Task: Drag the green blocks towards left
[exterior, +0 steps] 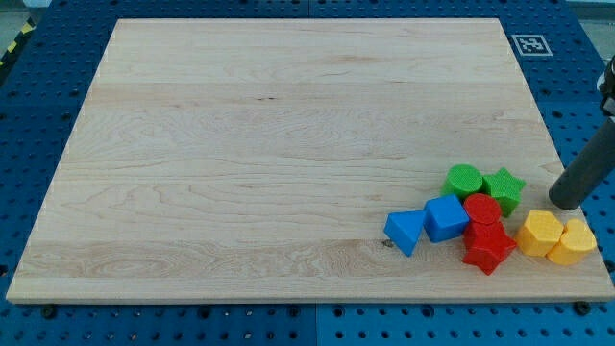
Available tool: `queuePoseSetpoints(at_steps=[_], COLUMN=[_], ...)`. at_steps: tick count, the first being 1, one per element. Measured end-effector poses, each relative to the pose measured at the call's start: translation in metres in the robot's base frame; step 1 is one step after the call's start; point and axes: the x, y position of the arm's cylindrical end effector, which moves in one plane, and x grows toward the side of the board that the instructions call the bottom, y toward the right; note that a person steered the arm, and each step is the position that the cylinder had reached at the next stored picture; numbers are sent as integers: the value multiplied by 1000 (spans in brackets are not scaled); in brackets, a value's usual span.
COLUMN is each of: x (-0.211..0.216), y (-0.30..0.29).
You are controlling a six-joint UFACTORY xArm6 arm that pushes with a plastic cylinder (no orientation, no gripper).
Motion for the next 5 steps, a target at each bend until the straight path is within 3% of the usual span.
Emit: queuePoseSetpoints(at_steps=[2, 5], x=[11, 11], y=[-1, -50])
